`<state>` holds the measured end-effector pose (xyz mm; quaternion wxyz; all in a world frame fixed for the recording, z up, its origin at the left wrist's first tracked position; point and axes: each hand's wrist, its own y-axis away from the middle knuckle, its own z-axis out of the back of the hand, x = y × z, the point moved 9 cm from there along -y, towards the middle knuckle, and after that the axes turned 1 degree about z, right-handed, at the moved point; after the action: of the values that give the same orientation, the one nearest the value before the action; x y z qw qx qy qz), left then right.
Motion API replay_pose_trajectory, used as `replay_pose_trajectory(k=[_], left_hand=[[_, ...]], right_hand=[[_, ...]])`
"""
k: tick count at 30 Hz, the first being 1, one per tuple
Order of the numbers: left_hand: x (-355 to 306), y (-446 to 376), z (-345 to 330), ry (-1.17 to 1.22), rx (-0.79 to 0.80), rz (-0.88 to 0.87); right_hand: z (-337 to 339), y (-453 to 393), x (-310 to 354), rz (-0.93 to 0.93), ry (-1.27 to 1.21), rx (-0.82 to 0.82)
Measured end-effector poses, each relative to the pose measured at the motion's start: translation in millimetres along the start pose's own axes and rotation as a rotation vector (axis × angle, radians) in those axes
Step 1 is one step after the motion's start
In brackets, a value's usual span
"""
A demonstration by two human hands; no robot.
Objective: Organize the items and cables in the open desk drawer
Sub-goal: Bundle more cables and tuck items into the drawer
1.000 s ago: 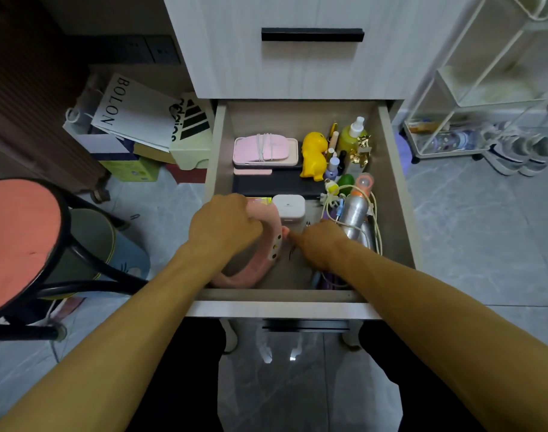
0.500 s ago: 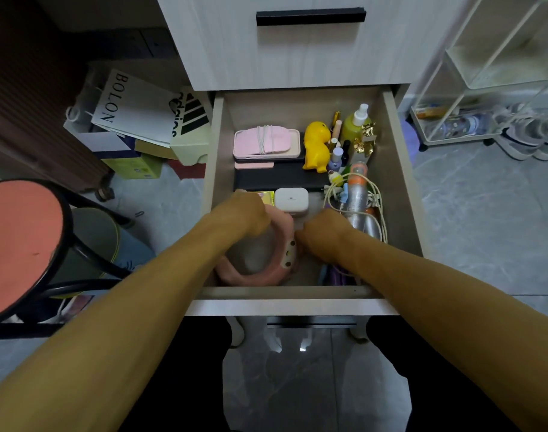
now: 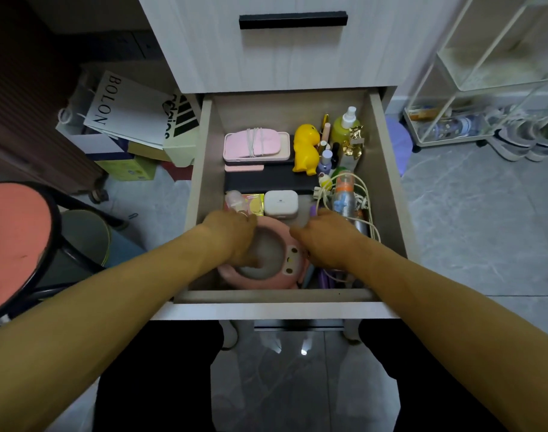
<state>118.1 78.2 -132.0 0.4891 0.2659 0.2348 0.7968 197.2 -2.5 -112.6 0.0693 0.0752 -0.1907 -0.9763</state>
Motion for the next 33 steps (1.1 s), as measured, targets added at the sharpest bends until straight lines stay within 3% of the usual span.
replay_pose_trajectory(k=[3,9,16,26,33], left_hand=[[1,8,-15,0.074,0.162,-0.039],[-16,9,-59,0.143,0.337,-0.09],[-16,1,-64,0.346,0.318,-0.056],[-21,5,-61,0.289,0.329,0.007],[-17,11,-58,0.252,0.329,0.029]], right_hand=[[2,1,0,-0.002,-0.029,0.011],[2,3,-3,-0.028,-0.035,-0.01],[-2,1,-6,-0.04,-0.146,-0.056],[6,1,-13,-0.059,-0.242,-0.204],[29,16,2,0.067,0.124,-0.521]])
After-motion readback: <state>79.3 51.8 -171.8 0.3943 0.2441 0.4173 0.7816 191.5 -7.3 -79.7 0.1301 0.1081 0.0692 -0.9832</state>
